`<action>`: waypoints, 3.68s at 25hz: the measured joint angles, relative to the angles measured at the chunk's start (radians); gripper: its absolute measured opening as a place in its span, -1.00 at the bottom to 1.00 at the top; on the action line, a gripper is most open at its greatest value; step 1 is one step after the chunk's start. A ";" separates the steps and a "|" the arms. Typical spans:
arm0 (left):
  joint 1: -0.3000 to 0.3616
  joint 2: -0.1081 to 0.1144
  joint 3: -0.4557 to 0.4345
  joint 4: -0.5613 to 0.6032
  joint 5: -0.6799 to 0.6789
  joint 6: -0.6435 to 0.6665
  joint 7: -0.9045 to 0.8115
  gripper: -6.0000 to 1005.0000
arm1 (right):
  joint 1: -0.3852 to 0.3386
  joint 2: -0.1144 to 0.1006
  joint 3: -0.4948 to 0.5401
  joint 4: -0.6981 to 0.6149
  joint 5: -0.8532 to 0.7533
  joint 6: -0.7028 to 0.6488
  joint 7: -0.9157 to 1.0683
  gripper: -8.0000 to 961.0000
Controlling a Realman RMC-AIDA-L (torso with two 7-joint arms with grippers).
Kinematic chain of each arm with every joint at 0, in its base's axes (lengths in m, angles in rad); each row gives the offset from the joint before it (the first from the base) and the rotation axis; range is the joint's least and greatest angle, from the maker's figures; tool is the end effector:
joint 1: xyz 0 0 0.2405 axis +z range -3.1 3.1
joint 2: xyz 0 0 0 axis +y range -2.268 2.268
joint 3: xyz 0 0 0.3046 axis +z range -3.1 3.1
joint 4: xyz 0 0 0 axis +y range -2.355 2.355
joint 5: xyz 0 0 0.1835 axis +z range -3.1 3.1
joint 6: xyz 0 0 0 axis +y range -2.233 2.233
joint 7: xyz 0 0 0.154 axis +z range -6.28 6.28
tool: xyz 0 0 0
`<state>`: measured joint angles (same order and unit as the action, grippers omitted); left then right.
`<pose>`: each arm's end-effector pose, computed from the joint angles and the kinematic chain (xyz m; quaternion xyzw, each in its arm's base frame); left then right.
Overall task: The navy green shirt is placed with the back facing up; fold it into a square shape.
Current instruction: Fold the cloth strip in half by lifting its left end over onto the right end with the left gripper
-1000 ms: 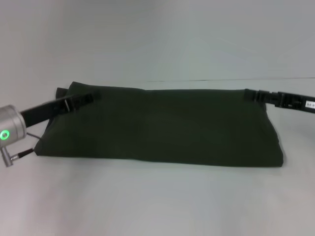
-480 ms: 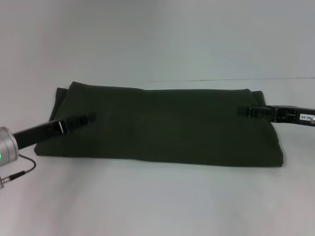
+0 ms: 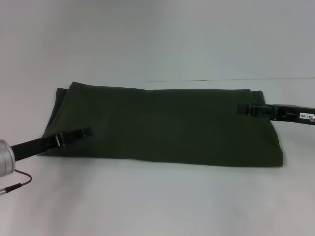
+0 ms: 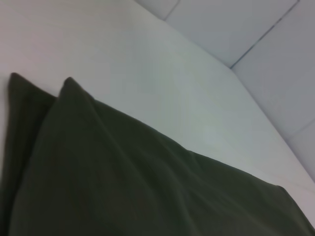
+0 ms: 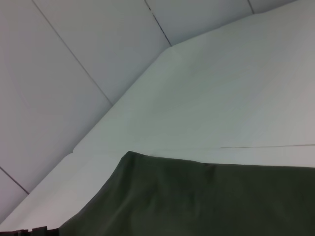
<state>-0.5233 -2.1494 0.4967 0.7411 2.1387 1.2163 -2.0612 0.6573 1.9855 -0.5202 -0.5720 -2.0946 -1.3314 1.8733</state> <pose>-0.3230 0.3664 -0.0234 -0.7460 -0.5613 -0.2625 0.2440 0.2933 0.4037 0.0126 -0.8336 0.4482 0.2511 0.2029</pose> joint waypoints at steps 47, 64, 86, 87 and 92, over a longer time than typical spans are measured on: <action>0.004 0.032 -0.100 -0.053 0.141 -0.089 -0.396 0.44 | -0.015 -0.016 -0.014 0.001 0.002 0.054 0.048 0.53; 0.002 0.034 -0.094 -0.071 0.142 -0.163 -0.389 0.44 | -0.019 -0.015 -0.002 0.001 0.002 0.053 0.052 0.53; -0.021 0.040 -0.091 -0.067 0.140 -0.178 -0.372 0.44 | -0.017 -0.008 0.002 0.001 0.002 0.069 0.052 0.53; -0.019 0.040 -0.092 -0.066 0.140 -0.170 -0.373 0.44 | -0.017 -0.008 0.002 0.001 0.002 0.069 0.052 0.53; -0.009 0.040 -0.100 -0.066 0.142 -0.134 -0.395 0.44 | -0.018 -0.010 0.002 0.001 0.002 0.069 0.054 0.53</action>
<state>-0.5326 -2.1098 0.3970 0.6753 2.2802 1.0824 -2.4560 0.6396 1.9756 -0.5185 -0.5707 -2.0922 -1.2621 1.9270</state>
